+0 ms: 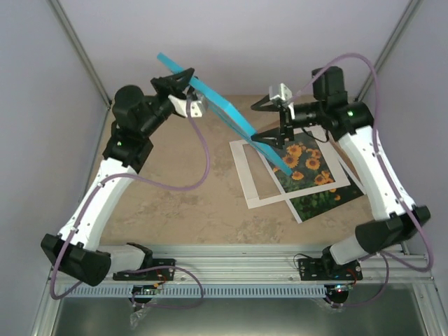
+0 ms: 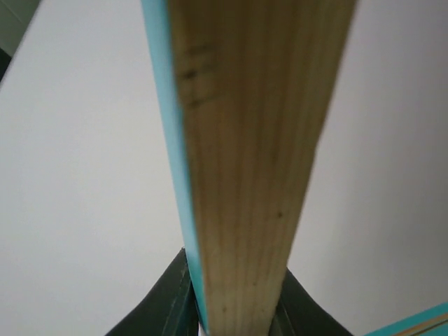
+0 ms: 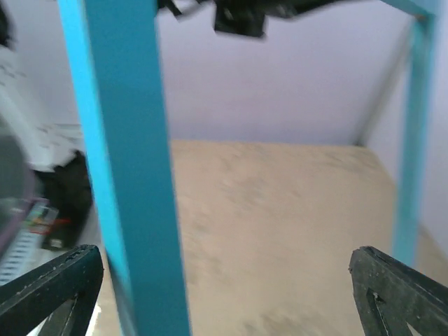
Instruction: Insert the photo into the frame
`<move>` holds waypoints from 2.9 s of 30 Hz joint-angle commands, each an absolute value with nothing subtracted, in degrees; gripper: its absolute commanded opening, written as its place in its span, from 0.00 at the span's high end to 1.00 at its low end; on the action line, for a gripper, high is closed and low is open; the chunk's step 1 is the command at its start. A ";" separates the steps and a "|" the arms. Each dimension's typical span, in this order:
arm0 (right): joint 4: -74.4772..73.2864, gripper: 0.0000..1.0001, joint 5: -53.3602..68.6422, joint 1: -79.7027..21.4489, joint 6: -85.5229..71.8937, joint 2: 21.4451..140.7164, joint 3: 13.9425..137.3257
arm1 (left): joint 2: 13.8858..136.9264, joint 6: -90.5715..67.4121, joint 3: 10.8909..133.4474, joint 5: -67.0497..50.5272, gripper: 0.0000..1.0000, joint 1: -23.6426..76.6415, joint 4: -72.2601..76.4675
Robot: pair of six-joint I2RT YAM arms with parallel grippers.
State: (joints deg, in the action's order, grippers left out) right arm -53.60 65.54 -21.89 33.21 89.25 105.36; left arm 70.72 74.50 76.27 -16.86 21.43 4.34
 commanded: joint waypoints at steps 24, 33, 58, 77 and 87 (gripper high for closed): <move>-28.55 0.02 37.03 -11.34 12.24 73.82 84.91 | 104.87 43.21 123.67 -13.02 1.00 3.77 -75.11; -29.65 0.02 39.77 -11.26 12.70 74.78 79.31 | 106.35 34.46 100.68 -15.35 1.00 -12.08 -67.66; -29.47 0.05 34.72 -5.52 12.65 85.29 67.57 | 121.43 12.95 89.89 5.84 1.00 -24.57 -61.04; -33.05 0.14 36.81 15.10 11.37 92.09 65.30 | 125.73 5.76 90.18 5.77 1.00 -9.73 -54.85; -33.12 0.15 36.30 19.06 11.07 94.10 65.74 | 125.43 2.83 88.42 4.71 1.00 -4.65 -52.29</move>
State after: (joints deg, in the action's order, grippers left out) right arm -32.73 35.77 18.33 11.86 92.99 65.82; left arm 122.17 5.10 90.80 3.36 -7.27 -57.87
